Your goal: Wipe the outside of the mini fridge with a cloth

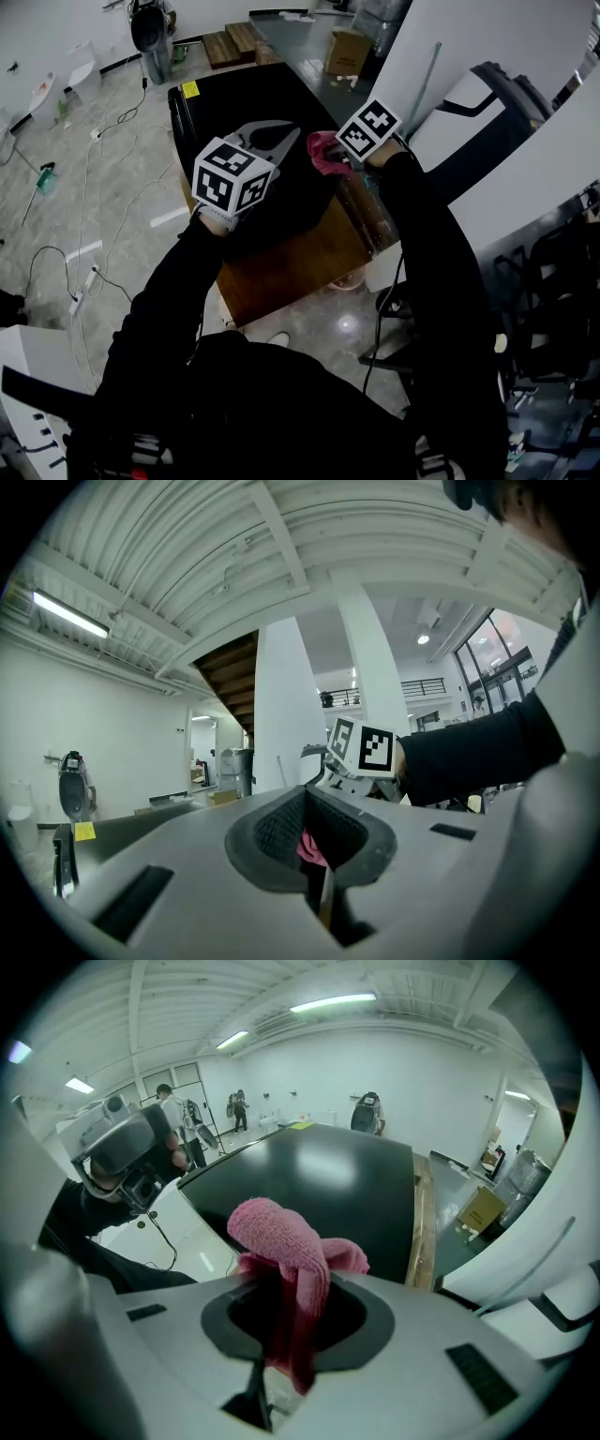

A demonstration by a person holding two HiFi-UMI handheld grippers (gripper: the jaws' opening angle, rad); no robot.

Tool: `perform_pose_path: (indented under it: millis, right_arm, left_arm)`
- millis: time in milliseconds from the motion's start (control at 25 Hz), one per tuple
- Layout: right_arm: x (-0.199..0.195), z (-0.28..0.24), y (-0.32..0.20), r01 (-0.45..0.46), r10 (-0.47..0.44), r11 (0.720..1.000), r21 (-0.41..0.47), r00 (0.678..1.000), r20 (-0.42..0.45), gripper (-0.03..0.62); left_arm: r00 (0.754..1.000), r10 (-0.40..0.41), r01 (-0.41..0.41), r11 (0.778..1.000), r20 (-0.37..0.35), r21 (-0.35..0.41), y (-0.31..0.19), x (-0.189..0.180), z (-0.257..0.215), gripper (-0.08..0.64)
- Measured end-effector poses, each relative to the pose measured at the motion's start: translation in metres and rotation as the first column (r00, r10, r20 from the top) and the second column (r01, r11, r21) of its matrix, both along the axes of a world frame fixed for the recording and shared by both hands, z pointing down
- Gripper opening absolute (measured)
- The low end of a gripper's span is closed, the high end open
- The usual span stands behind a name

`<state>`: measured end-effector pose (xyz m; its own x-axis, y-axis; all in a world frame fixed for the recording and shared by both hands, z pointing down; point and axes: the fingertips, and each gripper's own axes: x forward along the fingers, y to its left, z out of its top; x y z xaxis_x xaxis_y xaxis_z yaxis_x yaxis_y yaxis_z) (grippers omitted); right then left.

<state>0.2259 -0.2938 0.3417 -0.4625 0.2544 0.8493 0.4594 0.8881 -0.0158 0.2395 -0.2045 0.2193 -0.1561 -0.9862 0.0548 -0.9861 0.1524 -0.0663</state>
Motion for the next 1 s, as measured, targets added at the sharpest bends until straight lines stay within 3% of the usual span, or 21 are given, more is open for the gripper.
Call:
perform_pose_path:
  millis: [80,160,280,400,600,840,920,1000]
  right_arm:
    - [0.012,-0.01,0.012,0.02,-0.018,0.999,-0.026,0.999,0.051,0.086]
    - [0.023,-0.031,0.034,0.046,-0.036,0.998,-0.051,0.984,0.176,0.086]
    - [0.042,-0.056,0.093,0.104,-0.071,0.993,-0.064,0.917,0.392,0.087]
    - [0.061,-0.057,0.163,0.162,-0.092,0.983,-0.085,0.84,0.534,0.091]
    - [0.066,-0.02,0.27,0.193,-0.042,0.968,-0.161,0.755,0.655,0.092]
    - [0.032,0.021,0.394,0.141,0.148,0.93,-0.34,0.702,0.696,0.091]
    - [0.011,0.025,0.432,0.143,0.18,0.916,-0.376,0.689,0.702,0.091]
    - [-0.013,0.024,0.47,0.153,0.201,0.903,-0.401,0.674,0.711,0.091]
  left_arm:
    - [1.0,0.009,-0.009,1.0,-0.009,0.012,0.012,0.006,0.003,0.002]
    - [0.999,0.024,-0.022,0.998,-0.037,0.054,0.027,0.008,0.001,0.002]
    - [0.998,0.038,-0.033,0.993,-0.041,0.11,0.065,0.006,0.0,0.002]
    - [0.998,0.058,-0.056,0.992,-0.017,0.117,0.106,0.007,0.009,0.002]
    - [0.999,0.019,-0.023,0.994,0.046,0.109,0.195,-0.01,0.046,0.002]
    - [0.999,-0.042,0.044,0.995,-0.032,0.087,0.333,-0.051,0.104,0.002]
    - [0.998,-0.046,0.05,0.995,-0.049,0.081,0.376,-0.067,0.121,0.002]
    - [0.992,-0.056,0.068,0.993,-0.115,0.101,0.42,-0.086,0.134,0.002]
